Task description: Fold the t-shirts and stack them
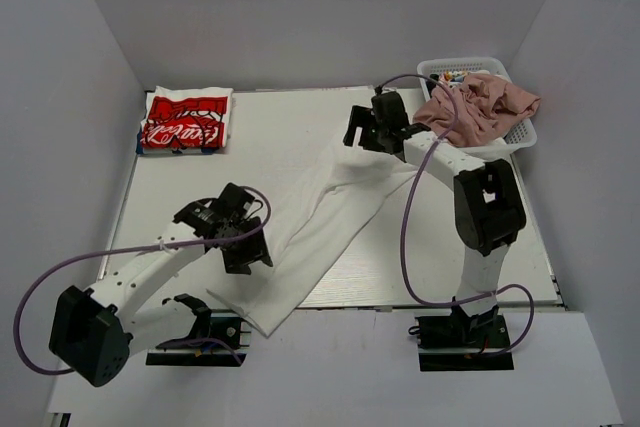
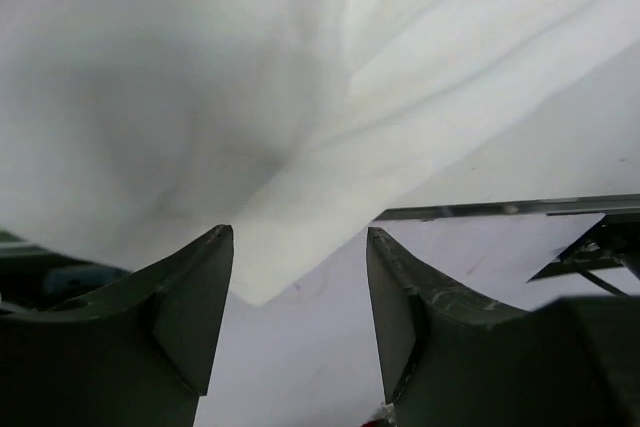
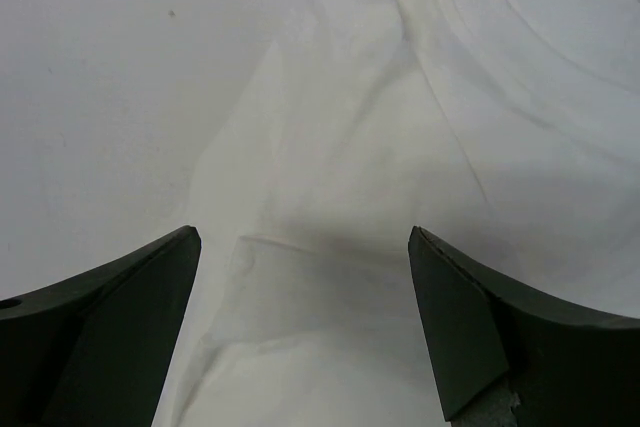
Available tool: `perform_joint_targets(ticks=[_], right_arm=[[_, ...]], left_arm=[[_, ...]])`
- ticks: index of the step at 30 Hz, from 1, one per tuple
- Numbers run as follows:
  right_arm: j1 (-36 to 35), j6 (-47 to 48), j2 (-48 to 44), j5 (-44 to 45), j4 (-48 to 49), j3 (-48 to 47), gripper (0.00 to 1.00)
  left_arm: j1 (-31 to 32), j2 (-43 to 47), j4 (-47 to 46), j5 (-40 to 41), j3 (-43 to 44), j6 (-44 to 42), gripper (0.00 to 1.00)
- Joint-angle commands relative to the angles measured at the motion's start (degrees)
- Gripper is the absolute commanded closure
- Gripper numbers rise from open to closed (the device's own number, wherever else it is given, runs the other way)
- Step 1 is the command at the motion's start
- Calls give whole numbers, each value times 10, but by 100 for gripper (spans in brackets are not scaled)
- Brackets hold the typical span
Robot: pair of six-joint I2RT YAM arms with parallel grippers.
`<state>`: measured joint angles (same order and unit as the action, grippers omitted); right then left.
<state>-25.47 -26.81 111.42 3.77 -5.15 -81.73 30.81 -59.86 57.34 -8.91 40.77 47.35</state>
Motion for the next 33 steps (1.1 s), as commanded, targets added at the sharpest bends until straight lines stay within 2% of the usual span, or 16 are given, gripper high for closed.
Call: perform_joint_targets(ticks=[1, 7, 9, 11, 12, 17, 20, 21, 23, 26, 27, 30, 33], right_arm=[[-1, -24, -26, 32, -163, -1, 10], [-3, -60, -38, 34, -203, 54, 10], [1, -55, 6, 40, -223, 20, 10], [0, -53, 17, 41, -226, -1, 10], [1, -48, 52, 39, -241, -14, 10], [3, -33, 164, 46, -271, -161, 10], [13, -20, 251, 37, -301, -271, 10], [16, -22, 268, 30, -310, -319, 10], [25, -13, 332, 10, -312, -385, 10], [42, -7, 390, -17, -276, -494, 10], [44, -11, 392, -24, -264, -493, 10], [51, -14, 377, -50, -135, -466, 10], [56, -5, 376, -97, -125, -508, 10]], left_arm=[[21, -57, -23, 34, 32, -27, 34], [96, -154, -97, 12, 13, -53, 38], [140, -234, -97, 59, 39, -53, 41], [157, -254, -97, 59, 47, -61, 41], [164, -291, -114, 59, 53, -61, 43], [202, -388, -145, 35, 81, -72, 46], [202, -423, -145, 17, 140, -72, 46], [202, -442, -151, 6, 184, -72, 46], [208, -455, -137, 24, 223, -55, 46], [208, -488, -107, 83, 296, -11, 43], [208, -495, -107, 83, 325, 4, 43], [213, -506, -148, 61, 339, 28, 40], [221, -482, -145, 81, 339, 34, 37]])
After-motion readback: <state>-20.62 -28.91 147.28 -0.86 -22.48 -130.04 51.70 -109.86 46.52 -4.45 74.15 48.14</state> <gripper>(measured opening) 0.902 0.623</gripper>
